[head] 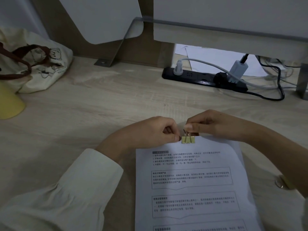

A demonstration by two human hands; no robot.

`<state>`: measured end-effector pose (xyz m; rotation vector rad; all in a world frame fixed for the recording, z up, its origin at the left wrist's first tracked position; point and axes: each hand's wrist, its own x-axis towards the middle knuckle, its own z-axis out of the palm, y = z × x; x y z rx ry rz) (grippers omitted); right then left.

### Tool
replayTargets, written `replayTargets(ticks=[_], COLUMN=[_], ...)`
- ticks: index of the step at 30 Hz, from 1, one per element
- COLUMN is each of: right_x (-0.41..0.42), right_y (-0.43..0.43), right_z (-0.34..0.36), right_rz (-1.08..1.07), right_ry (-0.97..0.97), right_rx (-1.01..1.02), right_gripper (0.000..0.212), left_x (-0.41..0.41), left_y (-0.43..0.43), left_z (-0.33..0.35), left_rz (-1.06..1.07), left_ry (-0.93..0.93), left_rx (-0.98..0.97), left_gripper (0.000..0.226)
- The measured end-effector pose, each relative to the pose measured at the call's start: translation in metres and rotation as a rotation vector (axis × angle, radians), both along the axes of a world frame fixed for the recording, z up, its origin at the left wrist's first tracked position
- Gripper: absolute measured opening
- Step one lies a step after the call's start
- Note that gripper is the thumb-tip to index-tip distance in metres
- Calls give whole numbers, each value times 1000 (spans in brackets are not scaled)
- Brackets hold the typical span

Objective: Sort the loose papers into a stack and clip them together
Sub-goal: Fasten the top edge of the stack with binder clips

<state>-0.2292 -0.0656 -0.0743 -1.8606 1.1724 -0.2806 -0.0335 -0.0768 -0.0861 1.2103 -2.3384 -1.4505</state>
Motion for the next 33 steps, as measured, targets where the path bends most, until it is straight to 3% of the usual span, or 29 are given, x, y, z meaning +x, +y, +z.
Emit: replayTargets(ticks=[6,9,15,17,21,22,24,26,28,30,33], right_x=[-4,-26,-102,-119,-126,-124,-121,-119,-117,-110,-84], right_y=[5,18,85,111,148,153,159,157,154,150,138], right_z=[0,6,12,10,-1,-6,-17,-26,-26,-21,-7], right_rz=[-35,-231,-567,-655,-666,-632,-589,-591,-618,-659,-690], right_ry=[49,64,316,433,601,621,645,630,564,440,43], right_rx=[44,-31,-287,-286,-134,-118,-170,-259,-297,-267,-115], right_gripper=[48,53,29,39,94,94,70,39,22,25,29], left_x=[-2,-4,-10,-12,-17,-18,-19,-18,-17,-19,-31], left_y=[0,2,11,16,30,32,35,34,35,39,49], left_z=[-3,-9,-12,-11,-11,-11,-13,-15,-16,-13,0], left_rz=[6,6,92,107,138,140,136,131,128,167,246], left_ry=[-30,-109,-168,-183,-163,-157,-159,-177,-205,-176,52], left_rx=[-35,-89,-170,-197,-212,-220,-252,-265,-303,-386,-439], left_gripper=[5,4,4,8,17,19,22,27,33,37,29])
